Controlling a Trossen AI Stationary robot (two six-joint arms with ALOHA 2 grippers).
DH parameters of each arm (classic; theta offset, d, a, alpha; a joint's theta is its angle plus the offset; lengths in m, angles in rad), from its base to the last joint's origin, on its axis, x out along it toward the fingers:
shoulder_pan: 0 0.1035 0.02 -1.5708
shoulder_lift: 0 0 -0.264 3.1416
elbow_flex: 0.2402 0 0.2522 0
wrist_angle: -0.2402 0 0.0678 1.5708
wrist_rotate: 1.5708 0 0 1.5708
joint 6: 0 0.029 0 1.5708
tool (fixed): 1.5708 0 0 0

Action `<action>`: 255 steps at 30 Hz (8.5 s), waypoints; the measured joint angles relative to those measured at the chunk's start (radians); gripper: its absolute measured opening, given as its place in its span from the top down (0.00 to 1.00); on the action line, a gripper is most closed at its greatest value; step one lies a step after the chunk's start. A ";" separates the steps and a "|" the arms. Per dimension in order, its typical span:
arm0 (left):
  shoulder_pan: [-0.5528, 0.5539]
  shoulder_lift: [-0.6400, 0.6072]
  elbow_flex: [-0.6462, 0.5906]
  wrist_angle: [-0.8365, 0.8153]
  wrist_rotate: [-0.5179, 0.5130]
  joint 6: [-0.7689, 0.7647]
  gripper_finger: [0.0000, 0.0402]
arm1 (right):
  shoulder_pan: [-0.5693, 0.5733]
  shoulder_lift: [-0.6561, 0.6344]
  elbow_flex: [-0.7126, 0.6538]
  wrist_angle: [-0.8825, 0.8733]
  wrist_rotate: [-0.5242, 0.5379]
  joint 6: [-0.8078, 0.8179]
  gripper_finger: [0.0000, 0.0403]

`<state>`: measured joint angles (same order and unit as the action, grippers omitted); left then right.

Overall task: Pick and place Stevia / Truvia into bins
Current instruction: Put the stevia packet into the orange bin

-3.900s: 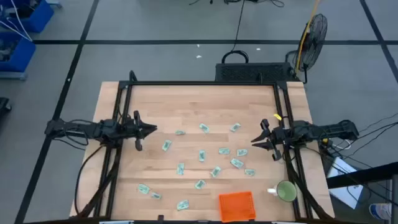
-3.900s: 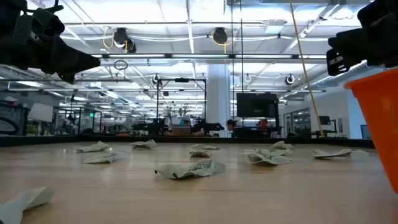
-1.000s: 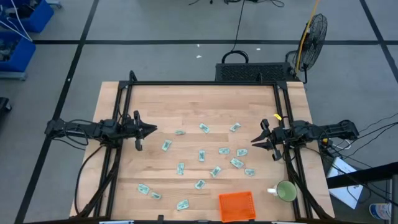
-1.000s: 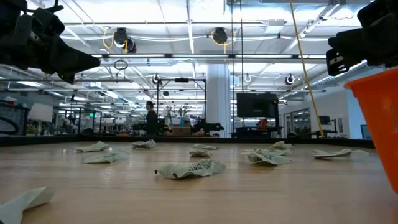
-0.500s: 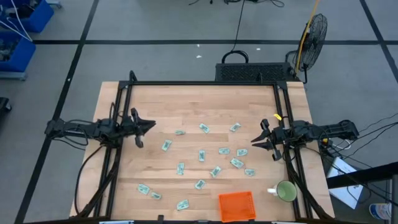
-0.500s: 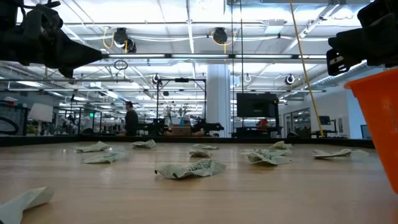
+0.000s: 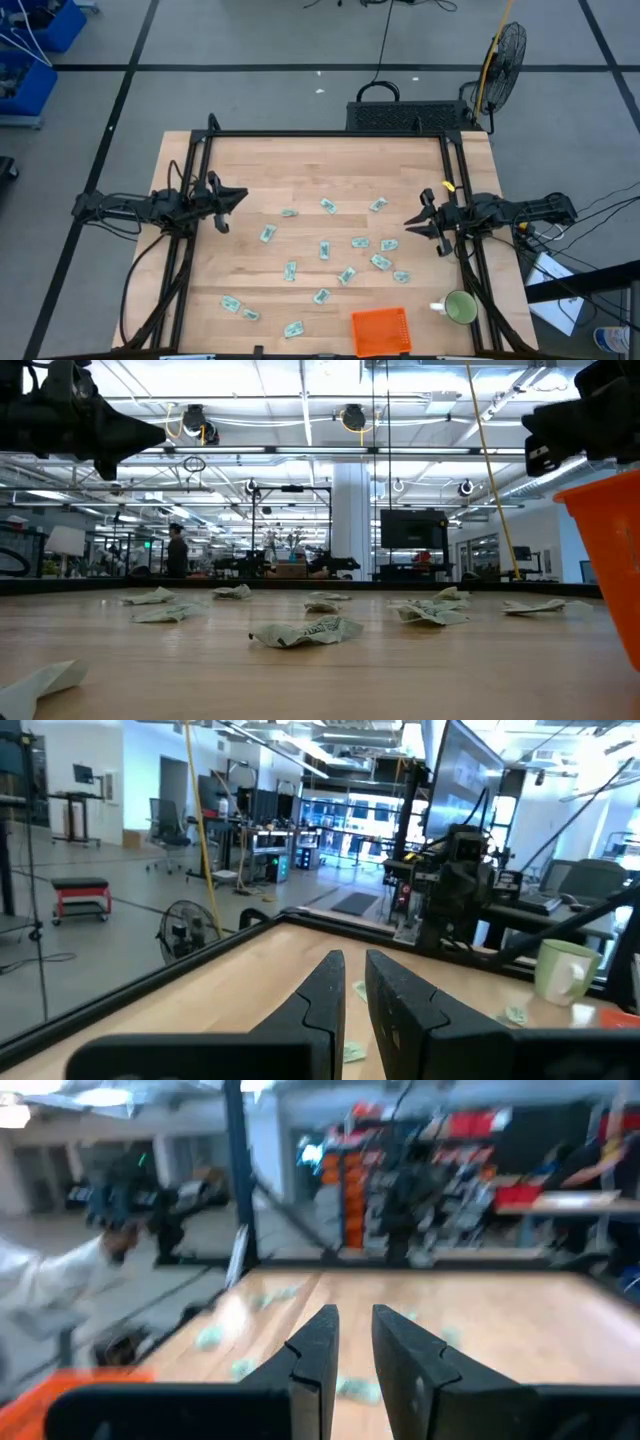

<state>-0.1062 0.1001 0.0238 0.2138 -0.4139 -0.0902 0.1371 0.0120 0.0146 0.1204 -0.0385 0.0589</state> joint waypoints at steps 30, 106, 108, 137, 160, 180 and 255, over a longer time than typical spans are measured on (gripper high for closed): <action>0.001 0.000 0.000 0.004 -0.014 -0.123 0.88 | 0.000 0.151 0.192 0.069 0.441 -0.201 0.72; -0.002 0.830 0.443 -0.210 0.123 0.003 0.66 | 0.399 1.332 1.007 -0.509 0.156 0.006 1.00; -0.002 0.830 0.443 -0.210 0.121 0.003 0.66 | 0.440 1.373 1.027 -0.500 0.129 0.054 1.00; -0.001 0.829 0.443 -0.193 0.039 -0.076 0.66 | 0.562 1.730 1.043 -0.383 -0.017 0.367 0.85; -0.001 0.829 0.443 -0.159 0.048 -0.103 0.66 | 0.544 1.425 1.043 -0.544 0.291 0.298 0.74; -0.001 0.829 0.443 -0.160 0.049 -0.104 0.66 | 0.251 1.437 0.799 -0.814 0.322 0.400 0.61; -0.039 0.829 0.443 -0.168 0.056 -0.201 0.66 | 0.586 1.803 1.220 -0.715 -0.093 0.434 0.78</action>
<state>-0.1450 0.9295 0.4668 0.0460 -0.3580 -0.2912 0.7232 1.8148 1.2350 -0.5943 -0.1314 0.4924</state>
